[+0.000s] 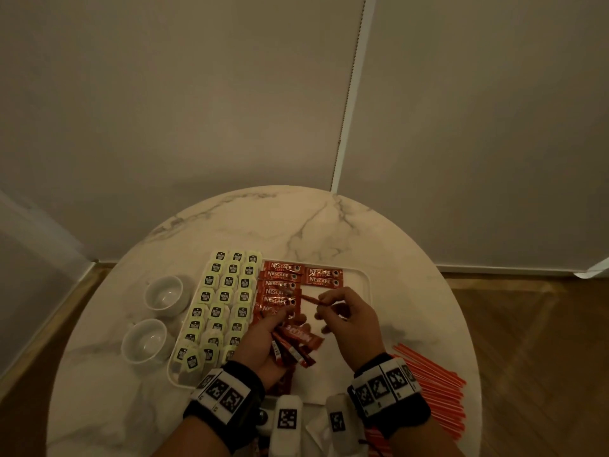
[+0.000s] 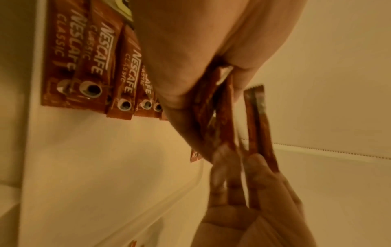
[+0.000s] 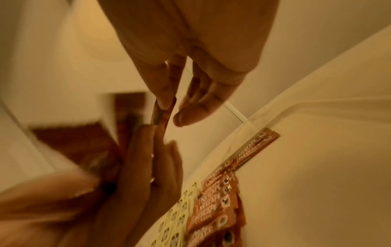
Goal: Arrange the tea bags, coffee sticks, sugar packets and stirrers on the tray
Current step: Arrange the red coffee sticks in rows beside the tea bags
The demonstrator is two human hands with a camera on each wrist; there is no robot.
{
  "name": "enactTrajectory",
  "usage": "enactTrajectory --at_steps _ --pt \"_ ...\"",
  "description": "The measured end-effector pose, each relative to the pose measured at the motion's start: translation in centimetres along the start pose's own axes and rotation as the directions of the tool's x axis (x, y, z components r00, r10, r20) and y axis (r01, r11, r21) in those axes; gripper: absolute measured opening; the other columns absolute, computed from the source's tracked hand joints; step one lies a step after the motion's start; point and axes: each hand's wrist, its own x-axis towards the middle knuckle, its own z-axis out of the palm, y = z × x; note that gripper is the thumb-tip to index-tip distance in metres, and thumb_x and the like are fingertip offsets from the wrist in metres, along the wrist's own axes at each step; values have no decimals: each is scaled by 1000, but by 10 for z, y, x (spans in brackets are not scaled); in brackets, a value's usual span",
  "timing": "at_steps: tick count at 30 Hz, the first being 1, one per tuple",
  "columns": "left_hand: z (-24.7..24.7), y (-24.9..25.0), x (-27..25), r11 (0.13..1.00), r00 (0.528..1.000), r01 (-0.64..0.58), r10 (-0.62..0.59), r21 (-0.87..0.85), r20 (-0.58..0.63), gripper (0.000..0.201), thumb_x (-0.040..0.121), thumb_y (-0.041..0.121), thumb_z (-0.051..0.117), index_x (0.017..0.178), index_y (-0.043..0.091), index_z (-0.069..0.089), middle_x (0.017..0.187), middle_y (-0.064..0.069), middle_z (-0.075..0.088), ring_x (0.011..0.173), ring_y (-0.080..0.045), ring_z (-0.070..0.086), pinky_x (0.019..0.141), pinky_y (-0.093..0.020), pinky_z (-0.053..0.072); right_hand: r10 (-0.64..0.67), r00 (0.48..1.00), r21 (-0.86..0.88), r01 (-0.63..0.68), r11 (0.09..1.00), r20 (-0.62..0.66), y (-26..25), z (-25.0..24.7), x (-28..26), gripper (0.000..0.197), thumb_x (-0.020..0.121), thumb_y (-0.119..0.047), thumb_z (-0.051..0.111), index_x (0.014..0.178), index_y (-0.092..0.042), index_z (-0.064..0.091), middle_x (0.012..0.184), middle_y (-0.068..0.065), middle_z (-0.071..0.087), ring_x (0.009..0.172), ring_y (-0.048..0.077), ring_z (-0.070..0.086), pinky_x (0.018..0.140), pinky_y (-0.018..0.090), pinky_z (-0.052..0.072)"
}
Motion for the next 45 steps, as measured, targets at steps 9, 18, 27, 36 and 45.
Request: enactTrajectory --at_steps 9,18,27,36,45 --pt "6 2 7 990 994 -109 109 92 5 22 87 32 64 73 15 62 54 4 41 39 -7 36 50 -29 51 -472 877 -263 478 838 89 5 -7 -8 33 76 10 63 79 -22 54 98 -5 62 93 1 58 75 12 49" --pt "11 -2 9 977 984 -176 177 121 3 14 80 21 66 80 8 61 55 0 49 35 -8 34 40 -23 41 -19 990 78 8 997 140 0 -11 -4 16 84 -4 68 88 -14 56 83 11 66 69 20 67 62 23 50" --pt "2 1 14 989 982 -132 122 -70 -142 13 84 20 68 77 15 58 56 3 49 35 -7 35 43 -22 43 193 981 -234 -189 954 -8 33 -36 38 23 84 -3 65 78 -25 65 82 -2 70 82 16 65 81 31 53" --pt "-13 9 8 987 976 -159 158 9 -149 20 90 17 62 72 14 52 56 1 41 34 -8 37 43 -22 46 176 984 -674 -149 724 -28 52 -18 52 34 93 -15 53 126 -19 60 133 6 43 122 24 42 104 29 35" --pt "-27 11 9 978 970 -203 208 53 -128 12 89 17 61 78 14 56 59 2 43 38 -8 36 44 -24 46 231 956 -830 20 557 178 53 18 25 55 90 -21 46 142 -13 31 141 4 30 126 22 32 101 34 42"
